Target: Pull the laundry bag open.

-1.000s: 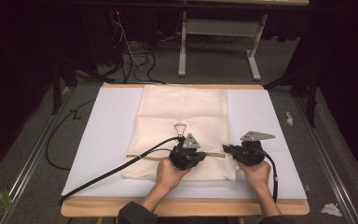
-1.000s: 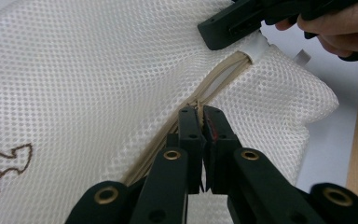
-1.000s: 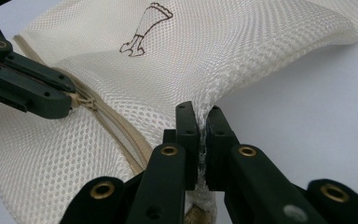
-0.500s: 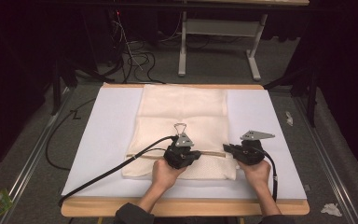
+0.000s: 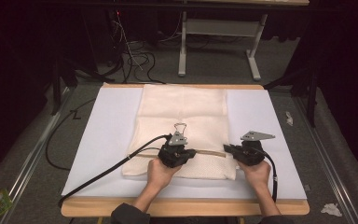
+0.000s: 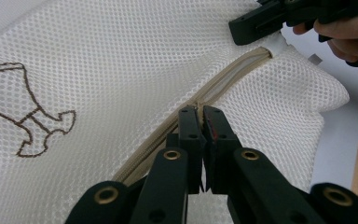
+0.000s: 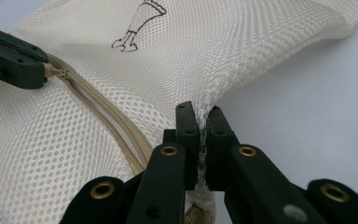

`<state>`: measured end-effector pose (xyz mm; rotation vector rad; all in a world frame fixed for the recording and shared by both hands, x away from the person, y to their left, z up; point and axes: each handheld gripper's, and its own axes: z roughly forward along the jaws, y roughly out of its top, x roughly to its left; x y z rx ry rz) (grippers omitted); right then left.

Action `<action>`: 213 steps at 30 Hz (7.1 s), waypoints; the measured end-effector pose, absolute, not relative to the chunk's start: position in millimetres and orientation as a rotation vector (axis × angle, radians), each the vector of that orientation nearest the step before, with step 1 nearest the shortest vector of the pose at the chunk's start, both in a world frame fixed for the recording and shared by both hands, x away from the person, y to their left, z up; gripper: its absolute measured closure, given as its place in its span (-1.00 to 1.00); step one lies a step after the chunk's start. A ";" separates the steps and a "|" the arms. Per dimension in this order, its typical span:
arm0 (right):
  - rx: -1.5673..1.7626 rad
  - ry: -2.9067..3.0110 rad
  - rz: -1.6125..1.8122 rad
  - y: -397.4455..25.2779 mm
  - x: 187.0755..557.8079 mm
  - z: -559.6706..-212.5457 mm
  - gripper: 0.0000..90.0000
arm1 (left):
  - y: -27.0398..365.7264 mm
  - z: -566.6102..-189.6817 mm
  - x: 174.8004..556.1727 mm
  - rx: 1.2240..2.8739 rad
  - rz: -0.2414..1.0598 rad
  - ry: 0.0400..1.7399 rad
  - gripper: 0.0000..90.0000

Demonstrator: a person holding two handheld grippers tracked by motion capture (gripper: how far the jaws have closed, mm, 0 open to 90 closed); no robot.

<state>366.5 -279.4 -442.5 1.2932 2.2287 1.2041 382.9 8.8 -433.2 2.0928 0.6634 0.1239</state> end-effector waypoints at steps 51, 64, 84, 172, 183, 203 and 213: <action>1.290 2.209 1.217 -280.7 368.2 -442.7 0.96 | 51.1 -425.4 383.1 2.044 0.175 0.729 0.94; 1.295 2.209 1.213 -280.3 368.0 -441.9 0.96 | 61.6 -420.6 379.7 2.045 0.194 0.734 0.94; 1.287 2.210 1.193 -282.5 367.6 -436.4 0.96 | 80.5 -415.2 380.4 2.018 0.189 0.760 0.94; 1.298 2.183 1.146 -292.0 367.7 -432.1 0.95 | 139.5 -409.7 377.1 1.964 0.302 0.867 0.94; 1.304 2.178 1.145 -294.9 369.2 -432.6 0.96 | 148.6 -406.8 378.3 1.950 0.307 0.888 0.94; 1.330 2.185 1.084 -302.1 368.0 -441.7 0.96 | 160.5 -405.0 379.3 1.936 0.326 0.925 0.94; 1.342 2.162 1.101 -304.0 367.7 -440.7 0.95 | 168.2 -405.2 379.6 1.924 0.350 0.953 0.94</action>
